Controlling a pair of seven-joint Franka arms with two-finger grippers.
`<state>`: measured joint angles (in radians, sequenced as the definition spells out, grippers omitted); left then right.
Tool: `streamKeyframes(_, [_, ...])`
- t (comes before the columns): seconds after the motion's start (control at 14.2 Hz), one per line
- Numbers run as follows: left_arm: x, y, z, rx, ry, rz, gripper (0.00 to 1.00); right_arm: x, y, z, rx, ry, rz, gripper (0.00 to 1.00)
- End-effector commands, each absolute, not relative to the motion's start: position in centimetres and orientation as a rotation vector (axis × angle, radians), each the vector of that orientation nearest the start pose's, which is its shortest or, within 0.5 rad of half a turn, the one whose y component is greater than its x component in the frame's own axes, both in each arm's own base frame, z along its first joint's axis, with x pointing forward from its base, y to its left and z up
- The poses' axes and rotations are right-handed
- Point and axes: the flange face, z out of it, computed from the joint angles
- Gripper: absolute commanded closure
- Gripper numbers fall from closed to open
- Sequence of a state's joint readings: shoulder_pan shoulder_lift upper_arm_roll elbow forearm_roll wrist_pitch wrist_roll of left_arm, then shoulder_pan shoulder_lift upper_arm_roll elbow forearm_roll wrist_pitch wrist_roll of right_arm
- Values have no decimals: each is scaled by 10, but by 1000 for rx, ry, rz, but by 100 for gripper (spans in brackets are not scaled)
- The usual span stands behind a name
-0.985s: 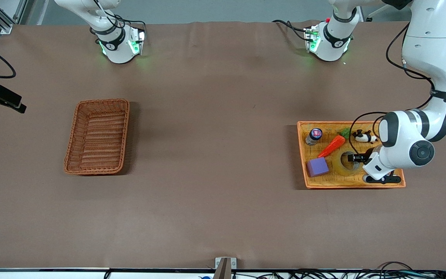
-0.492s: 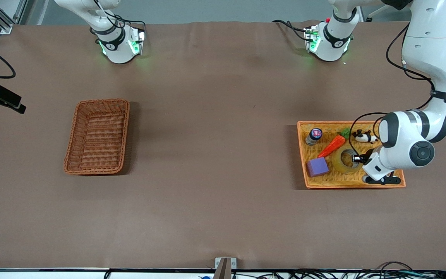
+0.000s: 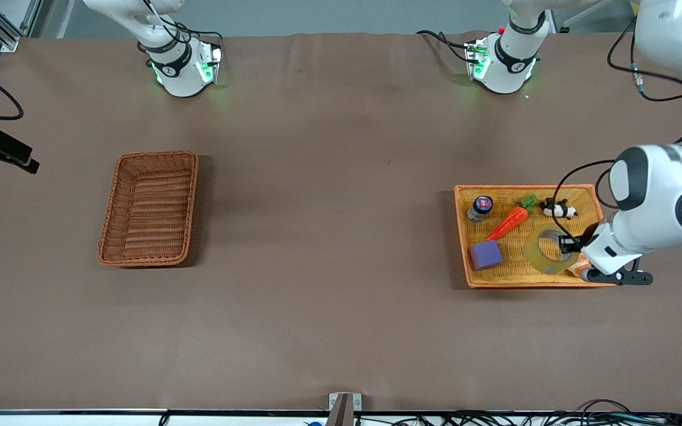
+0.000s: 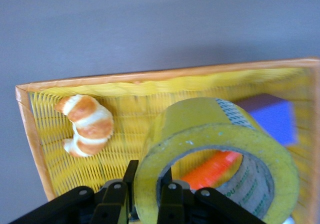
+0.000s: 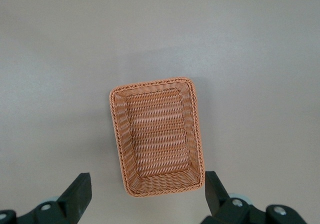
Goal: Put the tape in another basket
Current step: 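Lift the tape roll with the left gripper toward the table middle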
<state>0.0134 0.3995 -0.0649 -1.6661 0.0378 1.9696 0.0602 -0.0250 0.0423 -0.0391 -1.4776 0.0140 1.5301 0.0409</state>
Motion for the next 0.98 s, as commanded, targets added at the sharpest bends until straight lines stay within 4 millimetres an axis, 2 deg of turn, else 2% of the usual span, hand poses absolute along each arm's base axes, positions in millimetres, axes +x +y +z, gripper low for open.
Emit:
streamKeyframes(0.0, [659, -86, 415, -3101, 335, 173, 97, 561, -35, 641, -3126, 179, -22, 0])
streamKeyframes(0.14, [653, -139, 425, -3084, 447, 151, 96, 561, -35, 641, -3126, 179, -19, 0])
streamKeyframes(0.28, [637, -200, 425, -3073, 444, 150, 95, 561, -34, 641, -3126, 177, -12, 0])
streamKeyframes(0.35, [629, -228, 417, -3071, 399, 165, 95, 560, -34, 641, -3126, 177, -5, 0])
streamKeyframes(0.49, [603, -298, 385, -3061, 344, 240, 95, 560, -37, 640, -3126, 181, -3, 0])
streamKeyframes(0.77, [578, -426, 365, -3134, 387, 241, 97, 561, -34, 641, -3128, 172, -7, 0])
streamKeyframes(0.91, [555, -474, 355, -3161, 474, 258, 99, 561, -35, 640, -3126, 179, -12, 0])
